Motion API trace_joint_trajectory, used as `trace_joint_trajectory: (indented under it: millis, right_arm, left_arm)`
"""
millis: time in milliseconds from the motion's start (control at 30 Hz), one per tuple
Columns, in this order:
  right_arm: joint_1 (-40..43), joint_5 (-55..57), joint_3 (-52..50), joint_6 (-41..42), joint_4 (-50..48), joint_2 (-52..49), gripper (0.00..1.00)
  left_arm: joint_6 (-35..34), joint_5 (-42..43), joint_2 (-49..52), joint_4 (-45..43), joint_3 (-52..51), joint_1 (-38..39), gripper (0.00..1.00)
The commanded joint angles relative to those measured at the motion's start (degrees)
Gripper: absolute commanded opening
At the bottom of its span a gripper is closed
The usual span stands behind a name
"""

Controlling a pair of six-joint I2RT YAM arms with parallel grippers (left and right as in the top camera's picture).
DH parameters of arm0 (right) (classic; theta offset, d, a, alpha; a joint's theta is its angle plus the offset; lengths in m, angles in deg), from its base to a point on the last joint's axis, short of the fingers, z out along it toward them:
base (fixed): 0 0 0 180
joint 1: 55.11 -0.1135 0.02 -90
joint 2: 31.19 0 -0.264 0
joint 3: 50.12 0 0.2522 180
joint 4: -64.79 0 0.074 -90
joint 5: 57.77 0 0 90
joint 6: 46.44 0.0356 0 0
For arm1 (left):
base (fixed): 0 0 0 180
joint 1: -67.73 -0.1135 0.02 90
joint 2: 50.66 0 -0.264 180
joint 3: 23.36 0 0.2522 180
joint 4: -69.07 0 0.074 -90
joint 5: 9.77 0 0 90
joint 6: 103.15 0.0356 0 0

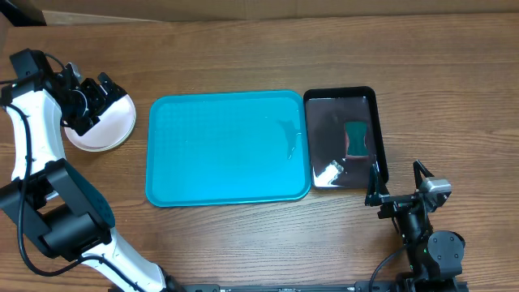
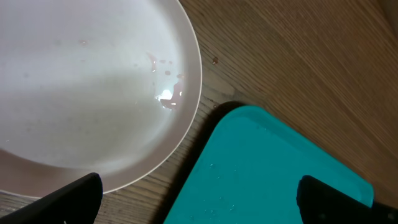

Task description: Clean dirty plates on tray and stack at the side

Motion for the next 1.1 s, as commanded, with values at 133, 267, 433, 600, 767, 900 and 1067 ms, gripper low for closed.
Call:
trace_joint_trajectory:
  millis: [133, 267, 433, 600, 767, 900, 1067]
  right_arm:
    - [0.26, 0.63, -0.59, -0.2, -0.33, 0.57, 1.0]
    - [0.26, 0.63, -0.59, -0.22, -0.33, 0.57, 1.0]
    - [0.26, 0.63, -0.59, -0.2, -0.33, 0.57, 1.0]
    - [0.26, 0.63, -0.59, -0.2, -0.33, 0.57, 1.0]
    - [0.26, 0.63, -0.59, -0.22, -0.33, 0.57, 1.0]
    - [0.26, 0.63, -0.59, -0.2, -0.33, 0.57, 1.0]
    - [0.26, 0.63, -0.59, -0.2, -0.33, 0.57, 1.0]
  left_arm:
    - [0.92, 0.87, -0.31, -0.02, 0.66, 0.17, 1.0]
    - [0.92, 0.87, -0.31, -0.04, 0.66, 0.17, 1.0]
    - [0.92, 0.87, -0.31, -0.04, 0.66, 0.17, 1.0]
    - [0.92, 0.87, -0.31, -0.02, 0.66, 0.17, 1.0]
    - [0.94, 0.76, -0.31, -0.07, 0.66, 0.17, 1.0]
    - [0.92, -2.32, -1.81, 0.02, 0.66, 1.2, 1.0]
    - [0.92, -11.23, -13.6, -0.02, 0.66, 5.51, 1.0]
